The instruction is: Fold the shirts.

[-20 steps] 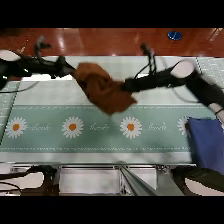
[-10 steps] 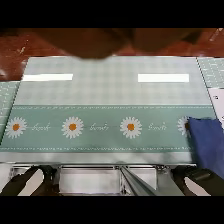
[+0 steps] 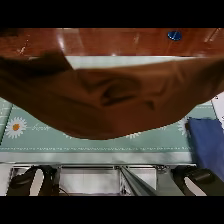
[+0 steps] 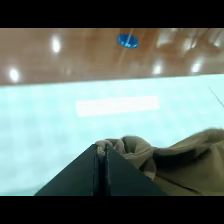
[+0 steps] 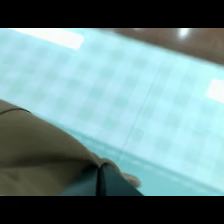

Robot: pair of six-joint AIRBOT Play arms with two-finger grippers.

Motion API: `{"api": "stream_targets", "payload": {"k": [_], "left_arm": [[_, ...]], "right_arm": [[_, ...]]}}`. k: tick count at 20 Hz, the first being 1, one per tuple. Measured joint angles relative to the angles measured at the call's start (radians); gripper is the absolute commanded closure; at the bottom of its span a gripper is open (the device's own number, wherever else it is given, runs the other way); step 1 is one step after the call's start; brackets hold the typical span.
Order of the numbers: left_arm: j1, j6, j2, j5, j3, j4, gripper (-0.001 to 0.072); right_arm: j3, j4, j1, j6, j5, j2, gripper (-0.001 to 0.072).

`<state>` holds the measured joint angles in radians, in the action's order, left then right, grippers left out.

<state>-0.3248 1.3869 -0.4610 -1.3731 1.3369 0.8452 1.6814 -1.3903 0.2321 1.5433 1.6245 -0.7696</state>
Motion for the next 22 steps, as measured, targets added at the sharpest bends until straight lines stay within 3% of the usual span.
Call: {"api": "stream_targets", "payload": {"k": [3, 7, 13, 14, 15, 16, 19, 22], "left_arm": [[0.03, 0.048, 0.118, -0.064, -0.225, 0.037, 0.0685], [0.068, 0.056, 0.193, -0.095, -0.56, 0.056, 0.0686], [0.12, -0.014, 0.115, 0.199, -0.914, 0.001, 0.0678], [0.133, -0.025, 0.079, 0.231, -0.941, -0.01, 0.0549], [0.15, -0.035, 0.036, 0.257, -0.962, -0.021, 0.0257], [0.169, -0.043, -0.003, 0.272, -0.976, -0.026, 0.0197], [0.22, -0.078, -0.132, 0.291, -0.966, -0.035, 0.0198], [0.19, -0.086, -0.209, 0.266, -0.837, 0.043, 0.0199]], "right_arm": [[-0.225, -0.002, 0.0, 0.018, -0.017, 0.047, 0.0692], [-0.5, -0.021, 0.0, 0.029, -0.18, 0.011, 0.0692], [-0.567, -0.008, -0.031, 0.055, -0.465, -0.349, 0.0691], [-0.547, 0.018, -0.046, 0.059, -0.486, -0.413, 0.0689], [-0.522, 0.052, -0.064, 0.061, -0.502, -0.474, 0.0581], [-0.499, 0.082, -0.079, 0.064, -0.517, -0.519, 0.0295], [-0.416, 0.153, -0.126, 0.066, -0.517, -0.599, 0.029], [-0.334, 0.122, -0.209, 0.039, -0.422, -0.58, 0.0292]]}}
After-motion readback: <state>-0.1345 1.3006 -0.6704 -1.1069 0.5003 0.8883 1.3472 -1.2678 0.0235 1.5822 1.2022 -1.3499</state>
